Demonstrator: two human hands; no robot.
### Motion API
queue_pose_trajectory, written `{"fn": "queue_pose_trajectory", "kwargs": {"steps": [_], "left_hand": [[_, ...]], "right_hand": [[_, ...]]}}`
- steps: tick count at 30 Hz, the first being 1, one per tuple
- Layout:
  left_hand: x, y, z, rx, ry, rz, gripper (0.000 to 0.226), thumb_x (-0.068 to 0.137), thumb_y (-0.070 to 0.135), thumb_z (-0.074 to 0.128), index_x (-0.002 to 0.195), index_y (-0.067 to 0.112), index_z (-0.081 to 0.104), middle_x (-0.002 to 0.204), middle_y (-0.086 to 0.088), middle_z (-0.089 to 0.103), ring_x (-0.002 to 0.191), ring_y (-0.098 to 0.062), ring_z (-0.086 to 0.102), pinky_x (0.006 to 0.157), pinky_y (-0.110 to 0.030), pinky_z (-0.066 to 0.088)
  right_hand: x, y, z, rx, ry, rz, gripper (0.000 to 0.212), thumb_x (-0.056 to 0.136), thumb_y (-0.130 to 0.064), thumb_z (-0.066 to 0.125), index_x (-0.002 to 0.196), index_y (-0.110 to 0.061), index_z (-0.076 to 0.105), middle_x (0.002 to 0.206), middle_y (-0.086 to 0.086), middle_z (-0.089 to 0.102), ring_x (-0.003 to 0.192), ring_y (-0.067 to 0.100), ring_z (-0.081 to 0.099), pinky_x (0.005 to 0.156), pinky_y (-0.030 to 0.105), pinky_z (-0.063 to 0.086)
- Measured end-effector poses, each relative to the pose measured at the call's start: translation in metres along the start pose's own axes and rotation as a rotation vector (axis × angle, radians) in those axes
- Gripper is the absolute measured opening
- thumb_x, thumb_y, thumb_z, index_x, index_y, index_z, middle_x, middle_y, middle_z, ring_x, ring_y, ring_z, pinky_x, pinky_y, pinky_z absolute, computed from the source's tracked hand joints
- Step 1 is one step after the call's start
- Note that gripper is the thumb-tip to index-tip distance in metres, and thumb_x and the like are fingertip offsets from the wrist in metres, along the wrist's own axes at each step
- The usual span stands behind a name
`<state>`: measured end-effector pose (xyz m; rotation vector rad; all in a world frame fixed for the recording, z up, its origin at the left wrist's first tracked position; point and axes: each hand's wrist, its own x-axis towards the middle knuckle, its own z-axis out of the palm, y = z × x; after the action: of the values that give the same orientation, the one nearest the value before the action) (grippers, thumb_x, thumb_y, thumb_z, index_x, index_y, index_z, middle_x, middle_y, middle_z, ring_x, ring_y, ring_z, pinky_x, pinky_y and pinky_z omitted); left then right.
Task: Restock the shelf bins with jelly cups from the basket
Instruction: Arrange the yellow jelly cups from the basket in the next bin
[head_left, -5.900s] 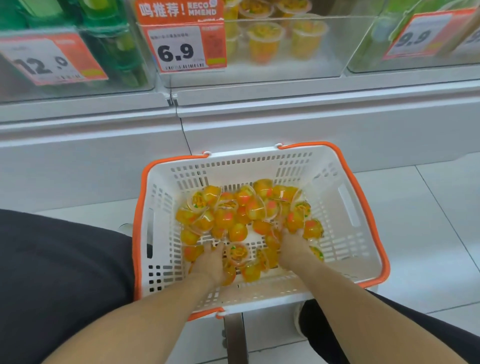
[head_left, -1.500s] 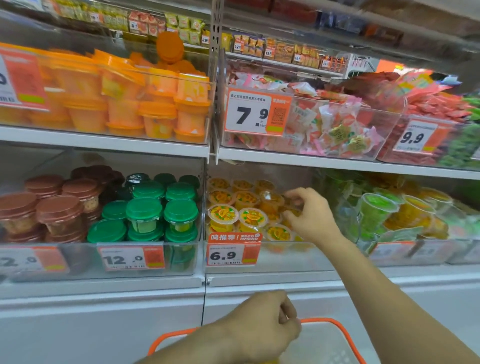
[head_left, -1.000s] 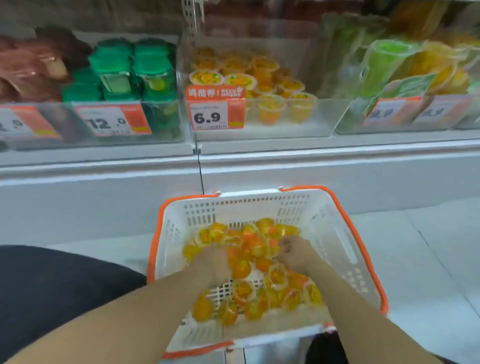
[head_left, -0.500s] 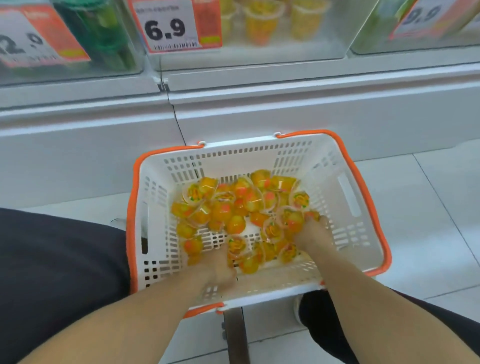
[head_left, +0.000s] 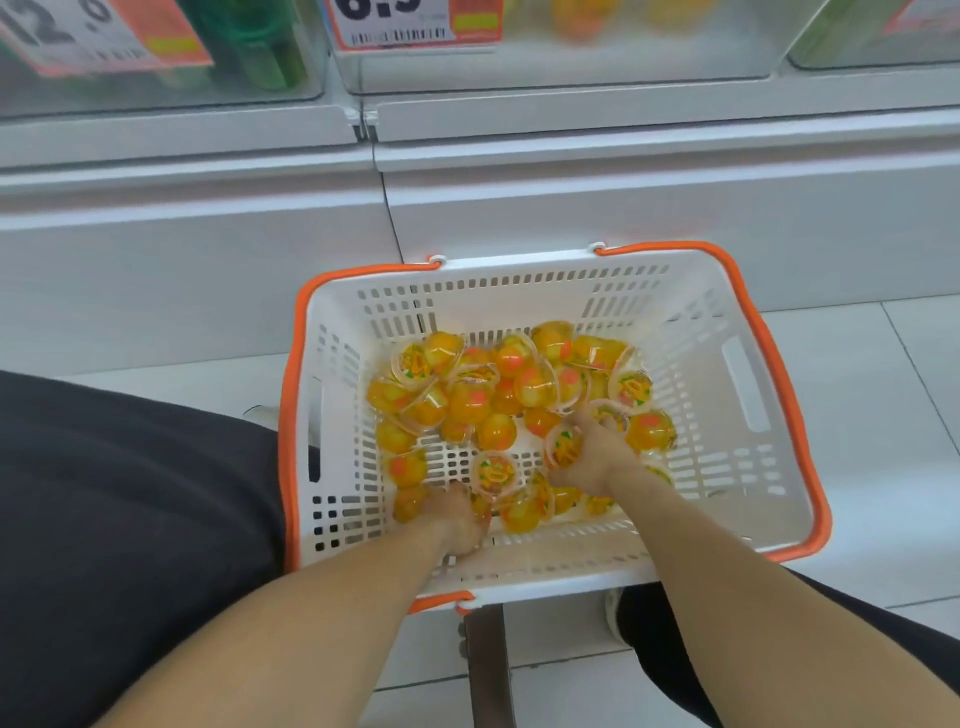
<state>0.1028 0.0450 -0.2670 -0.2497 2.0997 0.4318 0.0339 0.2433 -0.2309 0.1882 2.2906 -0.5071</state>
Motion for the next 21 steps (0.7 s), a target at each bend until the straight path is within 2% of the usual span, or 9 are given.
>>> {"fn": "queue_pose_trajectory", "kwargs": {"steps": [4,6,8,11,12,14,17,19,21], "left_hand": [[0.000,-0.002,-0.001,0.052,-0.005,0.013,0.062,0.097,0.047,0.052,0.147,0.017,0.030,0.147,-0.012,0.044,0.131,-0.031,0.047,0.103,-0.039,0.041],[-0.004,-0.001,-0.003,0.027,0.001,0.010,0.070,0.095,0.044,0.059,0.150,0.017,0.025,0.145,-0.011,0.046,0.130,-0.031,0.048,0.103,-0.038,0.043],[-0.007,-0.003,-0.003,-0.030,0.005,0.009,0.075,0.088,0.042,0.070,0.145,0.015,0.031,0.132,-0.009,0.055,0.120,-0.028,0.055,0.095,-0.034,0.048],[-0.018,-0.009,-0.010,-0.135,0.081,0.043,0.065,0.075,0.048,0.077,0.125,0.018,0.048,0.116,-0.002,0.062,0.106,-0.021,0.059,0.087,-0.033,0.053],[-0.023,-0.010,-0.015,-0.158,0.089,0.060,0.063,0.074,0.049,0.077,0.123,0.019,0.049,0.117,-0.001,0.062,0.106,-0.020,0.059,0.088,-0.034,0.053],[-0.036,-0.009,-0.030,-0.178,0.074,0.109,0.065,0.075,0.047,0.077,0.127,0.019,0.049,0.123,0.000,0.061,0.110,-0.019,0.058,0.086,-0.030,0.050],[-0.063,0.004,-0.074,-0.217,0.094,0.202,0.070,0.071,0.050,0.080,0.129,0.024,0.053,0.126,0.004,0.060,0.105,-0.018,0.063,0.081,-0.031,0.054],[-0.087,0.019,-0.115,-0.303,0.093,0.241,0.064,0.071,0.046,0.082,0.126,0.026,0.055,0.121,0.004,0.058,0.092,-0.019,0.068,0.068,-0.033,0.061],[-0.116,0.035,-0.161,-0.305,0.095,0.316,0.055,0.074,0.041,0.082,0.120,0.026,0.056,0.117,0.000,0.058,0.089,-0.019,0.069,0.065,-0.031,0.061]], "right_hand": [[0.001,-0.004,0.000,-0.057,-0.131,-0.029,0.079,0.072,-0.024,0.083,0.139,-0.029,0.040,0.144,0.010,0.034,0.112,0.031,0.052,0.077,0.034,0.048],[0.003,-0.006,-0.006,-0.058,-0.226,-0.032,0.084,0.067,-0.022,0.084,0.139,-0.032,0.043,0.149,0.009,0.038,0.117,0.031,0.053,0.078,0.039,0.055],[0.002,-0.010,-0.011,-0.008,-0.335,-0.023,0.089,0.066,-0.023,0.086,0.143,-0.033,0.043,0.148,0.008,0.044,0.116,0.028,0.059,0.075,0.040,0.058],[-0.010,-0.021,-0.020,0.063,-0.407,-0.012,0.087,0.066,-0.038,0.087,0.143,-0.033,0.046,0.113,0.008,0.070,0.082,0.016,0.071,0.060,0.029,0.053],[-0.014,-0.027,-0.025,0.074,-0.398,-0.012,0.085,0.065,-0.043,0.086,0.141,-0.034,0.049,0.110,0.007,0.071,0.073,0.014,0.069,0.058,0.027,0.051],[-0.023,-0.041,-0.043,0.098,-0.358,-0.037,0.076,0.069,-0.050,0.081,0.138,-0.032,0.055,0.125,0.001,0.064,0.063,0.014,0.066,0.057,0.027,0.050],[-0.042,-0.065,-0.083,0.206,-0.272,-0.085,0.072,0.075,-0.056,0.077,0.132,-0.016,0.059,0.136,0.005,0.052,0.058,0.018,0.067,0.055,0.027,0.052],[-0.063,-0.078,-0.116,0.328,-0.172,-0.151,0.075,0.073,-0.063,0.074,0.121,-0.007,0.065,0.119,0.014,0.066,0.056,0.022,0.067,0.056,0.030,0.054],[-0.090,-0.089,-0.152,0.488,-0.077,-0.256,0.075,0.070,-0.069,0.071,0.104,-0.003,0.071,0.087,0.019,0.072,0.053,0.025,0.064,0.055,0.032,0.053]]}}
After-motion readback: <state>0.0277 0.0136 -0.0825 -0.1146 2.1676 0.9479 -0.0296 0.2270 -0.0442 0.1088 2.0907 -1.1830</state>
